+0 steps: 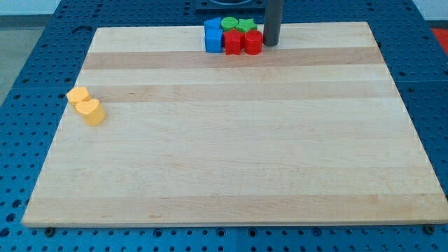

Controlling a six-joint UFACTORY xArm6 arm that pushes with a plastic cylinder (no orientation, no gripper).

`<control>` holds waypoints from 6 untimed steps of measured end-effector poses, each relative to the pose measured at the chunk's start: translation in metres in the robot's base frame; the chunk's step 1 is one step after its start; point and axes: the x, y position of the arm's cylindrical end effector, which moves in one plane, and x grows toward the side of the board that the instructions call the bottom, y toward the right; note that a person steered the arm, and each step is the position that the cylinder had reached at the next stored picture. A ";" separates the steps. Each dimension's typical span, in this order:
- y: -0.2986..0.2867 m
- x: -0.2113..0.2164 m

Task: Move the arm to the left bottom of the yellow heart

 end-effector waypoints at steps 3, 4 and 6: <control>-0.140 0.204; -0.245 0.241; -0.386 0.201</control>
